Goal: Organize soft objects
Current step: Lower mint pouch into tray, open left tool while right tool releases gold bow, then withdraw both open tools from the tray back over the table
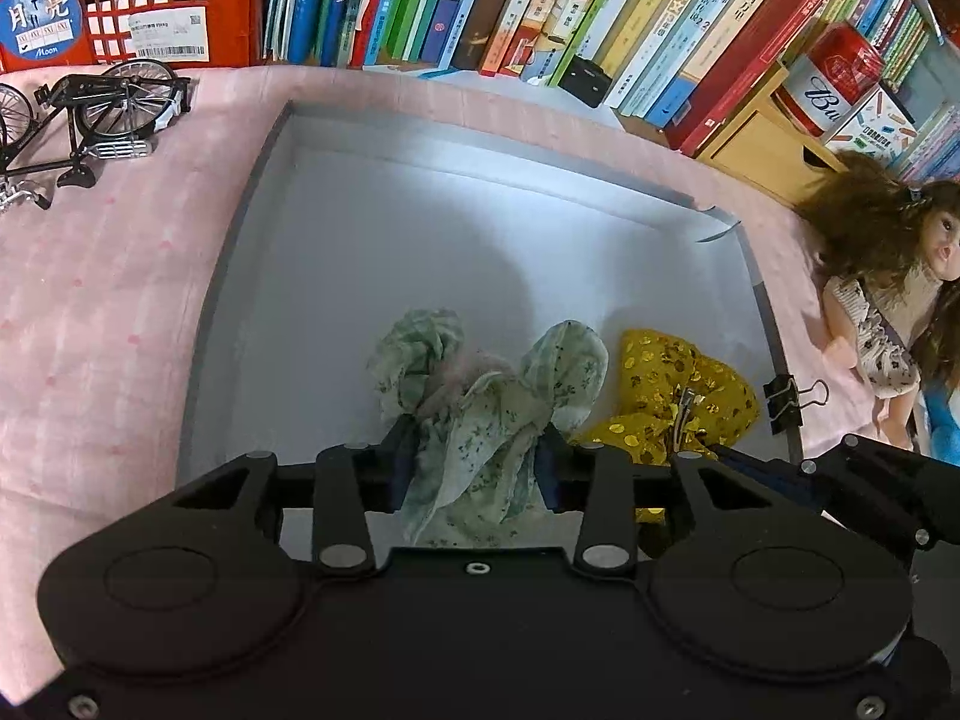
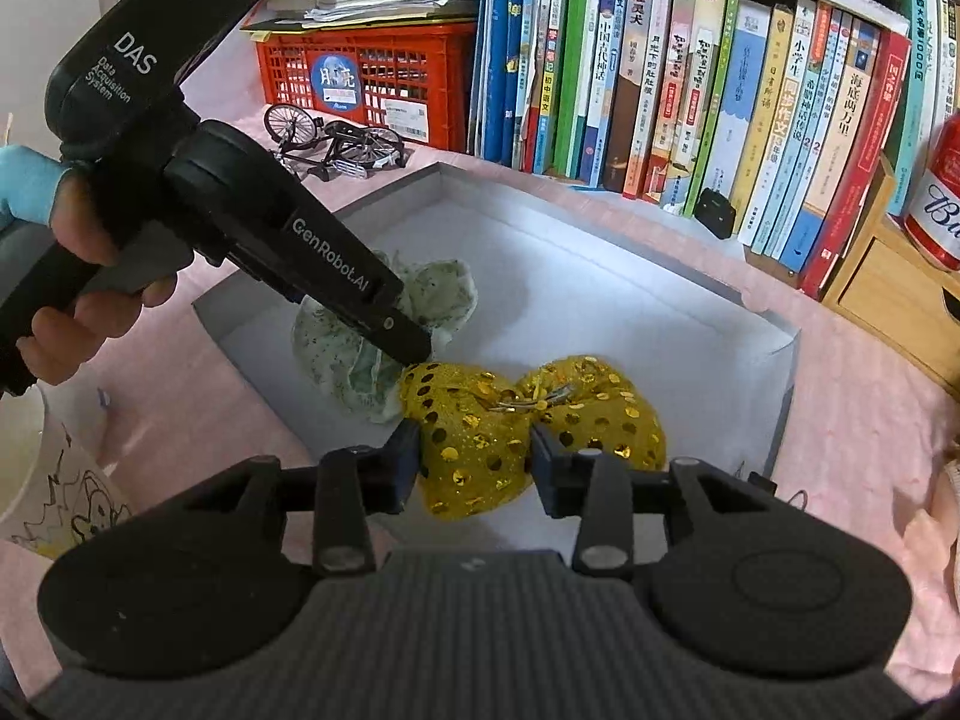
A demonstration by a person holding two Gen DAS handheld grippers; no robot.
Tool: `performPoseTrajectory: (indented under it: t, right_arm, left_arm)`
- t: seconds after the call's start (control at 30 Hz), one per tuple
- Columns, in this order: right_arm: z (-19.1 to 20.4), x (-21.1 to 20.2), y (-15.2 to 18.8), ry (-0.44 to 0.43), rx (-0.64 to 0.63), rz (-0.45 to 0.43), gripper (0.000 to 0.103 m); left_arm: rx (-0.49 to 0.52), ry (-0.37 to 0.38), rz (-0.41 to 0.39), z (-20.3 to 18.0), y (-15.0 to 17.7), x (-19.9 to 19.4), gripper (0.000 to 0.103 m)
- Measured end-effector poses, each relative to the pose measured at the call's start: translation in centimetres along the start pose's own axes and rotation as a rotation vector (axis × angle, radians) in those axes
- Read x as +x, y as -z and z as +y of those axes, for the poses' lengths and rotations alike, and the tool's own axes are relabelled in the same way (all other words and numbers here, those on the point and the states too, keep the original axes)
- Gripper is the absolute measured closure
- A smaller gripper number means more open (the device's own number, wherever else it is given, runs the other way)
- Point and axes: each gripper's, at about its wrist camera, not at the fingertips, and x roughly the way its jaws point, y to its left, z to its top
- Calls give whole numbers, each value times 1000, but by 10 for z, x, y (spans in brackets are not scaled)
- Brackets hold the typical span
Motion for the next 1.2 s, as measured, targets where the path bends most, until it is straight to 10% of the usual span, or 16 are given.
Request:
performPoseTrajectory:
  t: [0.6,1.2]
  right_arm:
    - [3,-25,4,-12,24,-68,19]
    - [37,-110,31,41,9,-240,11]
  left_arm:
    - [-32,-31,-54,0,8,-37,31]
    - [79,-89,-249,-20,79,-119,28]
